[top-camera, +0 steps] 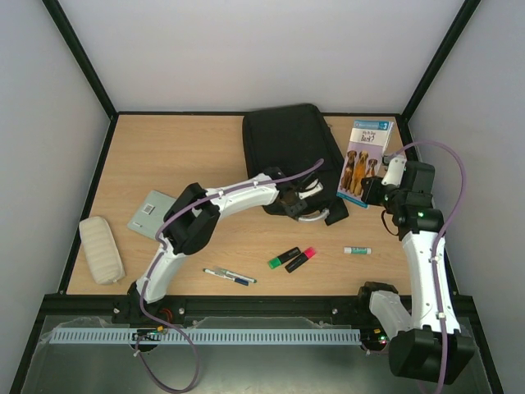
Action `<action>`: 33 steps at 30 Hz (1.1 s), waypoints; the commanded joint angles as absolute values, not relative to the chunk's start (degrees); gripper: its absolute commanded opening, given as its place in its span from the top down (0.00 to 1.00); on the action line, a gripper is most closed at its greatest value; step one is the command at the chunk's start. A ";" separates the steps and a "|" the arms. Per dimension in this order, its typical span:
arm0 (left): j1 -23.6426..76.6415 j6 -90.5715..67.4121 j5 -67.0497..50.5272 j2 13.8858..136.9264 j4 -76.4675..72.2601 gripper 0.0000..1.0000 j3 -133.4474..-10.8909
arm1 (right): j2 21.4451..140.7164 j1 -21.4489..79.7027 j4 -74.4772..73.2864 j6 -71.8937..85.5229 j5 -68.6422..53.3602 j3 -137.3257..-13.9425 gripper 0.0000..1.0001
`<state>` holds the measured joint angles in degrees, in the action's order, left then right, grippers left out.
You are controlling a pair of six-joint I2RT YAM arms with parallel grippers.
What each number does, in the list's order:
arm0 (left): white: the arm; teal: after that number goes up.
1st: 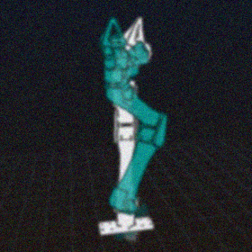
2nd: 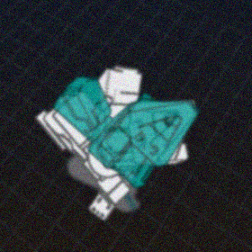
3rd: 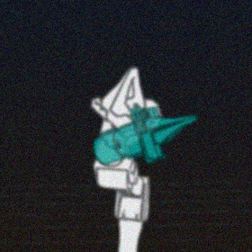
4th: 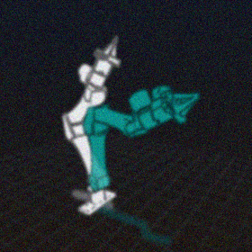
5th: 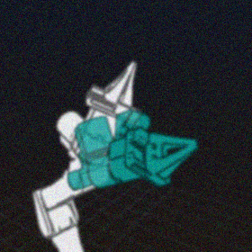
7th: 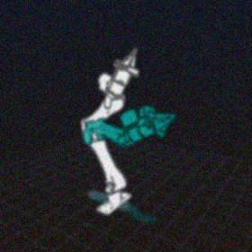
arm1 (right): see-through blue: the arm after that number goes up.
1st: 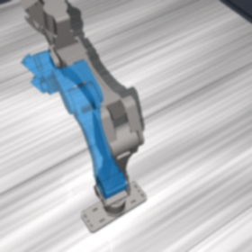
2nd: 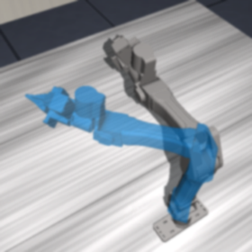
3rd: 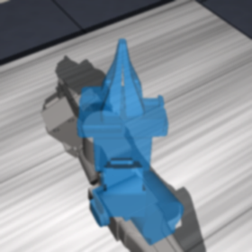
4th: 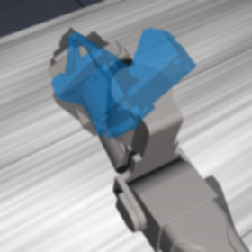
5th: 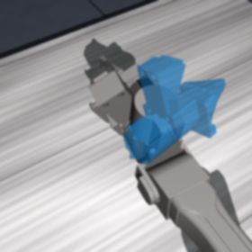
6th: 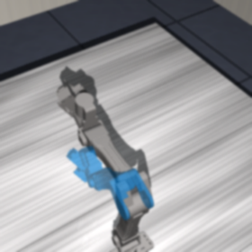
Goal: Pack the student bag
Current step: Place the book in the student bag.
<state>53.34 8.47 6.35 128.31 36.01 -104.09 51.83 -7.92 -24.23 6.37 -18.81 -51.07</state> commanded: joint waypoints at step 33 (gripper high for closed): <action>43.18 -11.75 8.34 109.08 23.85 0.98 -103.16 | 54.76 -7.79 -61.54 3.92 -56.98 -61.26 0.99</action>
<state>43.57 -8.45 9.19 110.08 27.73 -101.62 54.72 -7.92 -54.87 3.86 -51.22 -60.58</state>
